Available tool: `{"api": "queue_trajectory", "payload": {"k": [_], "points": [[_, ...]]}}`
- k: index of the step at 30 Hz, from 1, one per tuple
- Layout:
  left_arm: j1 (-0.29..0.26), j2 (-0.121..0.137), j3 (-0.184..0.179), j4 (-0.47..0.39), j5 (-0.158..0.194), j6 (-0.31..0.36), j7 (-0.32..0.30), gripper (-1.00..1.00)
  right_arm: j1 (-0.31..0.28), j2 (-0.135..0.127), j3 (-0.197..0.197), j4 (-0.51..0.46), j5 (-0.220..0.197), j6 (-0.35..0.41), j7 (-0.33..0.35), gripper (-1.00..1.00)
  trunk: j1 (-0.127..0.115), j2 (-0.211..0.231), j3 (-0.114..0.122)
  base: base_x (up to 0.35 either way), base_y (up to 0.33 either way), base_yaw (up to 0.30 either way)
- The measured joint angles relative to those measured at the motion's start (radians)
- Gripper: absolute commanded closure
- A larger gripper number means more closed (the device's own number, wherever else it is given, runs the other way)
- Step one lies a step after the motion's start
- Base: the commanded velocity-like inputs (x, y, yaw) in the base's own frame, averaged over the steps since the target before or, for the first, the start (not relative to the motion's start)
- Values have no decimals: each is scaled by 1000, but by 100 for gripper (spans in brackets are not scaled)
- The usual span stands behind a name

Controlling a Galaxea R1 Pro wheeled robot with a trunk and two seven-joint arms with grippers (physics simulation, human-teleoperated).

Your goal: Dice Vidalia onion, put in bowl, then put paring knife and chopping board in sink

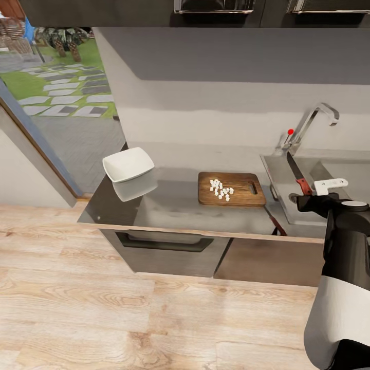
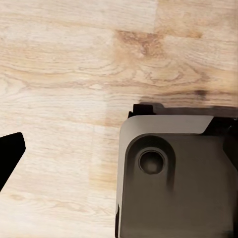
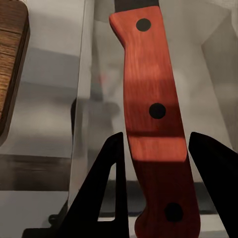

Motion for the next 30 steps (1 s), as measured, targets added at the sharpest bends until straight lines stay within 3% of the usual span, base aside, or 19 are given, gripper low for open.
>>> {"api": "queue_trajectory", "payload": {"k": [10,17,22,30], "points": [[0,0,0,0,0,0,-2,-100,0,2,2,0,0,-2,2,100,0,0,0,0,-4,0],[0,0,0,0,0,0,-2,-100,0,2,1,14,-2,1,0,100,0,0,0,0,-246,0],[0,1,0,0,1,0,-1,-100,0,2,0,85,-2,0,-11,100,0,0,0,7,-315,0],[0,4,2,0,2,0,-1,-100,0,4,0,254,-2,-60,-105,100,0,0,0,127,-215,0]]}}
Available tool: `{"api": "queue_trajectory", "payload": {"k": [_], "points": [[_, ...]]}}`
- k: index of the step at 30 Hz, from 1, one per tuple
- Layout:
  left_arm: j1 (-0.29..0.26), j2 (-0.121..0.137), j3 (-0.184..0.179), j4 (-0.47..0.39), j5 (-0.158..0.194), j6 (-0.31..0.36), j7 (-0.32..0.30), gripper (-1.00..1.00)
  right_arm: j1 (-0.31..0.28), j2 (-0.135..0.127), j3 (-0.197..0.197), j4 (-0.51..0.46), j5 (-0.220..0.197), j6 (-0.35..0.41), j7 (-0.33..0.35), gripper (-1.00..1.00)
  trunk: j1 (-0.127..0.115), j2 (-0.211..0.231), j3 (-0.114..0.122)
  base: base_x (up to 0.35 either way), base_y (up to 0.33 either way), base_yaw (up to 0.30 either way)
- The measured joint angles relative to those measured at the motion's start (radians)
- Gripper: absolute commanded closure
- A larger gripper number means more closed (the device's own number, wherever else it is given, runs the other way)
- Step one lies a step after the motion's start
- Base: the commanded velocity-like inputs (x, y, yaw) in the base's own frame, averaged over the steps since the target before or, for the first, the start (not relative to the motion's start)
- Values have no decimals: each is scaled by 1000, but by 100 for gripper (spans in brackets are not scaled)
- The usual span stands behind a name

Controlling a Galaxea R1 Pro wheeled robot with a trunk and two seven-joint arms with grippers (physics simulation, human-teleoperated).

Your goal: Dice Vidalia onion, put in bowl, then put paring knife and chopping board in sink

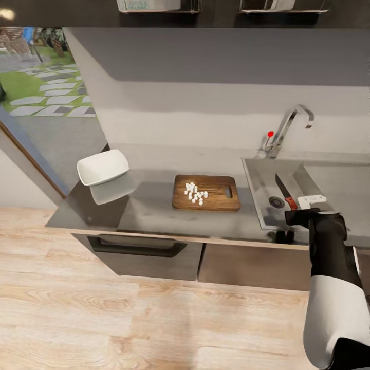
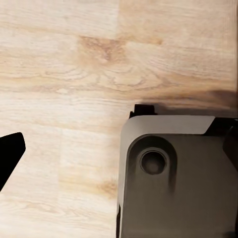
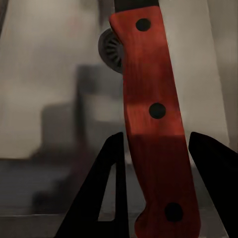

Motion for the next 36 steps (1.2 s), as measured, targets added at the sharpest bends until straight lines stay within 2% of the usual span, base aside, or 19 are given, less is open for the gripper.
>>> {"api": "queue_trajectory", "payload": {"k": [5,18,28,32,36], "points": [[0,1,0,0,0,0,0,-100,0,0,-1,24,-1,-12,-24,100,0,0,0,159,-21,0],[0,2,0,-1,0,-1,0,-100,0,0,0,28,-2,-13,-27,100,0,0,0,307,-1,0],[0,1,0,0,0,-2,0,-100,0,0,-5,124,-1,-13,-31,100,0,0,0,53,0,0],[0,1,0,-1,0,-2,0,-100,0,-1,-23,178,-1,-41,-85,100,0,0,0,1,0,0],[0,1,0,0,0,-3,-1,-100,0,-2,-70,237,-1,-98,-128,100,0,0,0,0,0,0]]}}
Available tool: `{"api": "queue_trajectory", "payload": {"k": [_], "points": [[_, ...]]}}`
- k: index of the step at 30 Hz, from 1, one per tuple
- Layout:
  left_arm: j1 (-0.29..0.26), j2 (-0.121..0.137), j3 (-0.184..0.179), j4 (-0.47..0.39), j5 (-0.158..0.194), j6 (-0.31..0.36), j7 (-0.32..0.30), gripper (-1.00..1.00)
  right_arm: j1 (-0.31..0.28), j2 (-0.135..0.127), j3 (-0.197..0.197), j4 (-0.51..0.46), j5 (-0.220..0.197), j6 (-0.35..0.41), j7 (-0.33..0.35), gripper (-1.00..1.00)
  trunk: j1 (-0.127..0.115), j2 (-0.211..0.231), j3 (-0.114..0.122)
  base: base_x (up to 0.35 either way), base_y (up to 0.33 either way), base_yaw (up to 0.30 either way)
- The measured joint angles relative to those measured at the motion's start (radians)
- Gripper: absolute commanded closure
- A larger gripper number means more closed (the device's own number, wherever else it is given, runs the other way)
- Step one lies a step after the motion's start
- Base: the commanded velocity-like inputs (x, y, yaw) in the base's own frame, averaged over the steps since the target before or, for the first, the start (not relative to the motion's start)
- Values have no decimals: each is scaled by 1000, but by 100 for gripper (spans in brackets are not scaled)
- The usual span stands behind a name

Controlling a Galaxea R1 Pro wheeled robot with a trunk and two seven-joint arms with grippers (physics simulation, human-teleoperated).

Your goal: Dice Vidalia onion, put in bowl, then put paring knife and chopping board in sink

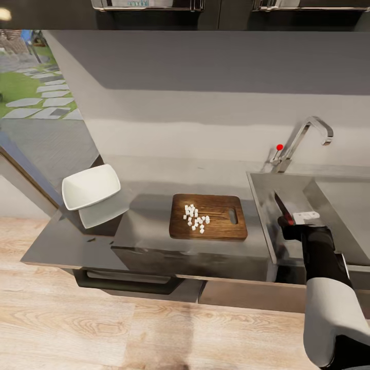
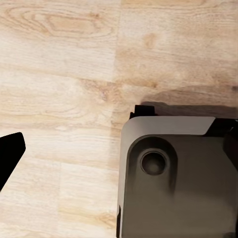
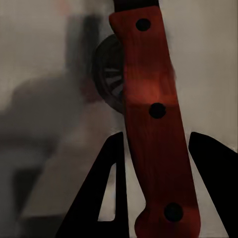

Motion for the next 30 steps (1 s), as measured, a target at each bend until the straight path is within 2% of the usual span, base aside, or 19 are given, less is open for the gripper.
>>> {"api": "queue_trajectory", "payload": {"k": [3,9,10,12,14,21,22,30], "points": [[0,0,0,0,0,-1,-3,-100,0,0,-14,40,-1,-24,-28,100,0,0,0,0,0,0],[0,0,0,0,0,-1,-4,-100,0,0,-17,87,-8,-56,-52,100,0,0,0,0,0,0],[0,0,0,0,0,-1,-4,-100,0,0,-17,92,-20,-58,-57,100,0,0,0,0,0,0],[0,0,0,0,0,-1,-4,-100,0,-2,-17,99,-80,-61,-81,100,0,0,0,0,0,0],[0,0,0,0,0,-1,-4,-100,0,-4,-17,101,-113,-63,-99,100,0,0,0,0,0,0],[0,0,0,0,0,1,-4,-100,0,-6,-17,101,-137,-69,-115,100,0,0,0,0,0,0],[0,0,0,0,0,1,-4,-100,0,-6,-17,101,-137,-73,-116,-100,0,0,0,0,0,0],[0,0,0,0,0,2,-4,-100,0,-6,-17,93,-138,-86,-112,-100,0,0,0,0,0,0]]}}
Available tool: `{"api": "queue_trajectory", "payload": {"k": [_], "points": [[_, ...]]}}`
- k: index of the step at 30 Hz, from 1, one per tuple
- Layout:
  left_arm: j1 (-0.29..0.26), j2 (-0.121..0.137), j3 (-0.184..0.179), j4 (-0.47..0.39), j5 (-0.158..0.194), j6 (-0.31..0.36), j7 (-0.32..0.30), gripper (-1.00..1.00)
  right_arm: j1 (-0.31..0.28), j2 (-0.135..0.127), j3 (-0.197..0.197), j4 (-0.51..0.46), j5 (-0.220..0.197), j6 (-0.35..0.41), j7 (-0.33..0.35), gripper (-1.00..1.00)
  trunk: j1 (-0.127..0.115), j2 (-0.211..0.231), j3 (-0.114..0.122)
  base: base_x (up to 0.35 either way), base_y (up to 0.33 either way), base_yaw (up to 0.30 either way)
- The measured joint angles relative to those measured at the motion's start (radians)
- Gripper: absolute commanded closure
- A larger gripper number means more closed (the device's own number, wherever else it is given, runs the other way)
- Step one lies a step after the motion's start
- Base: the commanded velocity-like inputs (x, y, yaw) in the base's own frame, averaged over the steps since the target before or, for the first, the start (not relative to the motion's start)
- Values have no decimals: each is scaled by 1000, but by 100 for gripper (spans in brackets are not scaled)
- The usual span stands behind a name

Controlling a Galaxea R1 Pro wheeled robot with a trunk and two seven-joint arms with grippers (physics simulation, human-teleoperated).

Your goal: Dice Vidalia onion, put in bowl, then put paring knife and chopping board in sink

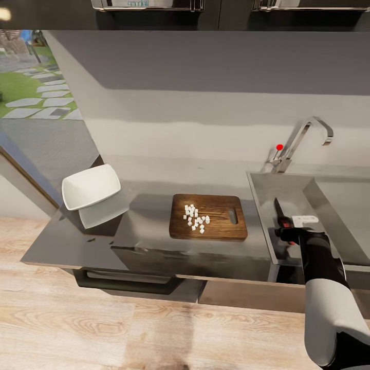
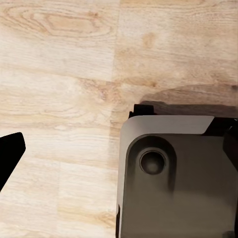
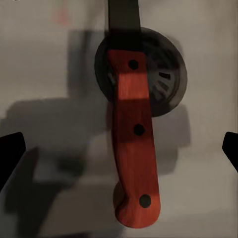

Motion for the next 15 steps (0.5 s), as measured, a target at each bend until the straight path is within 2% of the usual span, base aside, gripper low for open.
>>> {"api": "queue_trajectory", "payload": {"k": [8,11,15], "points": [[0,0,0,0,0,0,0,-100,0,-1,-1,-19,0,-1,6,-100,0,0,0,0,0,0],[0,-2,0,0,0,0,-1,-100,0,-1,-2,-90,0,0,19,-100,0,0,0,0,0,0],[0,-5,0,0,0,0,-2,-100,0,0,0,-248,0,21,99,-100,0,0,0,0,0,0]]}}
